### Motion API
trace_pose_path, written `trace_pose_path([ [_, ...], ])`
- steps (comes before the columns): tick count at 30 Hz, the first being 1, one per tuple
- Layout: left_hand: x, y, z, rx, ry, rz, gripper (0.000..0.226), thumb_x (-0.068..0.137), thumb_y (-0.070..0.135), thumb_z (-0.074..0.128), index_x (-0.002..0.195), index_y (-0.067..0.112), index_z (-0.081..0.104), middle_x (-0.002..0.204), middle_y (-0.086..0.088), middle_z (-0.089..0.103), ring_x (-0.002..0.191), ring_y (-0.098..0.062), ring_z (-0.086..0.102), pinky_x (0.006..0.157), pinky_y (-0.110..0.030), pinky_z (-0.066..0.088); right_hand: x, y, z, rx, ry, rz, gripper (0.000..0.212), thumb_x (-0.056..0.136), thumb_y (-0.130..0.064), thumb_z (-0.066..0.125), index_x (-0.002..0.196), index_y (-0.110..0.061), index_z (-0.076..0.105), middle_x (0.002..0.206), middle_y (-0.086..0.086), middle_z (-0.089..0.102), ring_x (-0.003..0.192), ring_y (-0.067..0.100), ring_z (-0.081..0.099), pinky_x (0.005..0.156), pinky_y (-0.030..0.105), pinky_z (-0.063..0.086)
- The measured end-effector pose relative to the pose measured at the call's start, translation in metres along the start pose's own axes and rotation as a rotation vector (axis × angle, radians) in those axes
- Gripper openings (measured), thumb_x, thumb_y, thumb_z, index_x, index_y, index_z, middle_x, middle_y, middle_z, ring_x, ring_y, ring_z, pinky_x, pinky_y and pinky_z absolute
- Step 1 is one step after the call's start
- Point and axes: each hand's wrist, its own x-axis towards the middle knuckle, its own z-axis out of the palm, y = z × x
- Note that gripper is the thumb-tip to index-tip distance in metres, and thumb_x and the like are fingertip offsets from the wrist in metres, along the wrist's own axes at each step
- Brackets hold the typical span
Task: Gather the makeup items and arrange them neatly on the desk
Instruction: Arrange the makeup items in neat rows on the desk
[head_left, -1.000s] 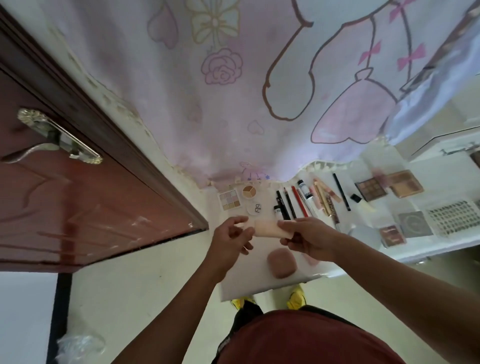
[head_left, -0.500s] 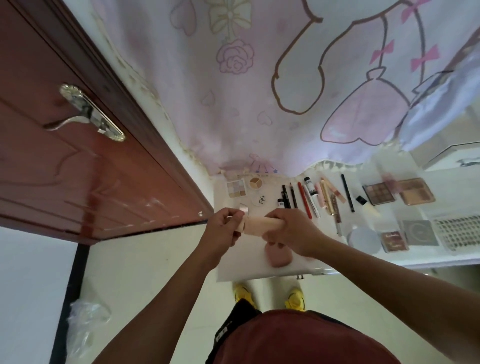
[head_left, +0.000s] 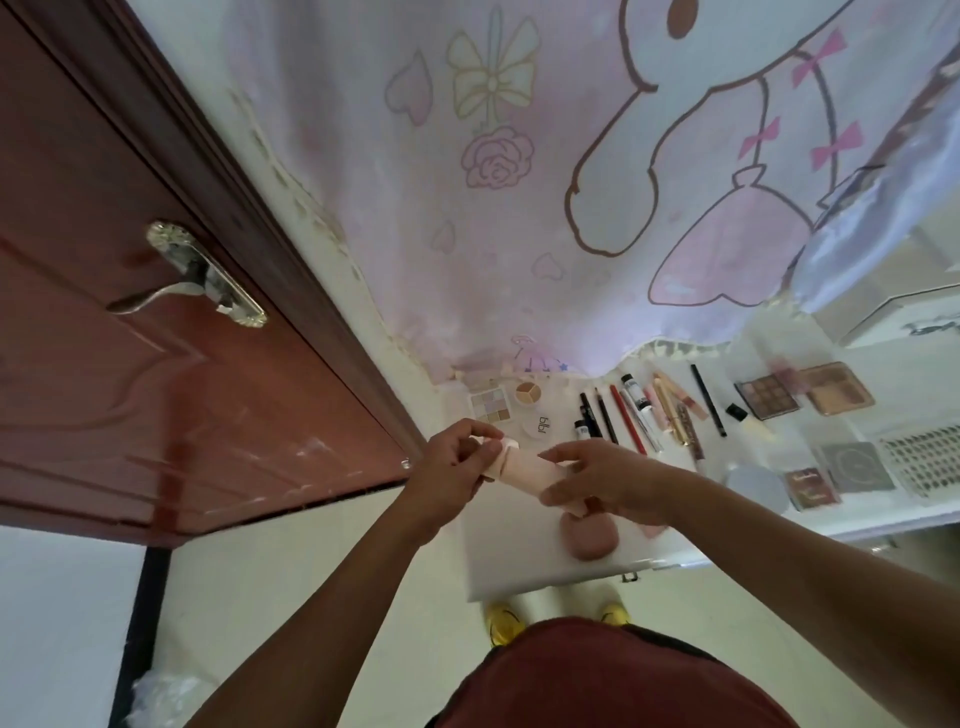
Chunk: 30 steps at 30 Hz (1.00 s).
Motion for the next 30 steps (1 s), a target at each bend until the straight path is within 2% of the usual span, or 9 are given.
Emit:
trace_pose_path([
  [2, 0.002, 0.000, -0.004, -0.010, -0.020, 0.002, 0.010, 0.097, 0.011, 0.054, 0.099, 0.013, 0.063, 0.074, -0.006, 0.053, 0.049, -0.001, 0.045, 0.047, -0.016, 0.035, 0.002, 0.001, 0.012, -0.249, 0.051, -0.036, 0.033, 0.076, -0.010, 0.080, 0.106, -0.012, 0.065, 0.095, 0.010, 0.064, 0.079, 0.018, 0.064, 0.069, 0.026, 0.057],
  [4, 0.003, 0.000, -0.010, 0.001, -0.039, 0.005, 0.010, 0.097, 0.010, 0.054, 0.100, 0.010, 0.063, 0.075, -0.007, 0.053, 0.048, 0.001, 0.045, 0.046, -0.015, 0.036, 0.003, 0.001, 0.024, -0.319, 0.081, -0.061, 0.028, 0.078, -0.012, 0.079, 0.102, -0.011, 0.064, 0.090, 0.009, 0.068, 0.073, 0.015, 0.068, 0.069, 0.028, 0.058],
  [8, 0.005, -0.004, -0.023, 0.022, -0.082, 0.008, 0.011, 0.097, 0.009, 0.053, 0.104, 0.007, 0.063, 0.072, -0.005, 0.052, 0.046, 0.002, 0.045, 0.046, -0.015, 0.035, 0.006, 0.000, 0.035, -0.098, -0.022, -0.043, 0.025, 0.094, -0.023, 0.063, 0.115, -0.012, 0.061, 0.097, 0.010, 0.071, 0.073, 0.016, 0.066, 0.069, 0.030, 0.050],
  [12, 0.010, -0.008, -0.032, 0.036, -0.120, 0.008, 0.012, 0.098, 0.009, 0.053, 0.105, 0.005, 0.062, 0.071, -0.005, 0.052, 0.046, 0.001, 0.045, 0.046, -0.015, 0.035, 0.009, 0.005, 0.040, 0.273, -0.019, 0.099, 0.049, 0.101, -0.047, 0.041, 0.121, -0.006, 0.059, 0.092, 0.014, 0.069, 0.070, 0.018, 0.053, 0.068, 0.029, 0.040],
  [16, 0.014, -0.011, -0.031, 0.030, -0.161, -0.020, 0.013, 0.098, 0.009, 0.053, 0.107, 0.004, 0.062, 0.071, -0.005, 0.052, 0.046, 0.002, 0.046, 0.046, -0.014, 0.036, 0.011, 0.007, 0.039, 0.304, 0.014, 0.071, 0.037, 0.099, -0.035, 0.052, 0.117, -0.003, 0.061, 0.086, 0.009, 0.062, 0.070, 0.015, 0.050, 0.067, 0.028, 0.042],
  [20, 0.018, -0.012, -0.029, -0.007, -0.167, -0.066, 0.017, 0.098, 0.010, 0.054, 0.109, 0.000, 0.060, 0.071, -0.006, 0.054, 0.045, 0.001, 0.046, 0.044, -0.015, 0.034, 0.012, 0.006, 0.036, 0.015, -0.012, 0.014, 0.021, 0.093, -0.021, 0.064, 0.107, -0.005, 0.064, 0.084, 0.006, 0.058, 0.072, 0.012, 0.057, 0.064, 0.025, 0.050],
  [25, 0.026, -0.014, -0.034, -0.028, -0.130, -0.104, 0.016, 0.097, 0.015, 0.056, 0.106, 0.002, 0.061, 0.070, -0.006, 0.059, 0.046, -0.004, 0.046, 0.046, -0.019, 0.032, 0.030, 0.007, 0.039, -0.207, 0.050, -0.027, 0.018, 0.088, -0.018, 0.071, 0.101, -0.009, 0.065, 0.088, 0.004, 0.066, 0.082, 0.016, 0.065, 0.081, 0.035, 0.057],
  [28, 0.032, -0.025, -0.041, -0.047, -0.059, -0.126, 0.015, 0.097, 0.014, 0.057, 0.105, 0.003, 0.062, 0.074, -0.011, 0.058, 0.049, -0.010, 0.045, 0.046, -0.022, 0.034, 0.042, 0.016, 0.038, -0.222, 0.101, -0.025, 0.005, 0.090, -0.013, 0.066, 0.087, -0.011, 0.061, 0.079, 0.002, 0.061, 0.070, 0.013, 0.061, 0.071, 0.032, 0.055],
  [30, 0.036, -0.036, -0.044, -0.060, -0.014, -0.154, 0.014, 0.096, 0.010, 0.056, 0.105, 0.003, 0.064, 0.080, -0.012, 0.058, 0.053, -0.015, 0.048, 0.048, -0.024, 0.038, 0.047, 0.022, 0.032, -0.183, 0.176, 0.013, 0.011, 0.093, -0.010, 0.059, 0.082, -0.010, 0.059, 0.074, 0.003, 0.057, 0.061, 0.011, 0.057, 0.059, 0.025, 0.049],
])
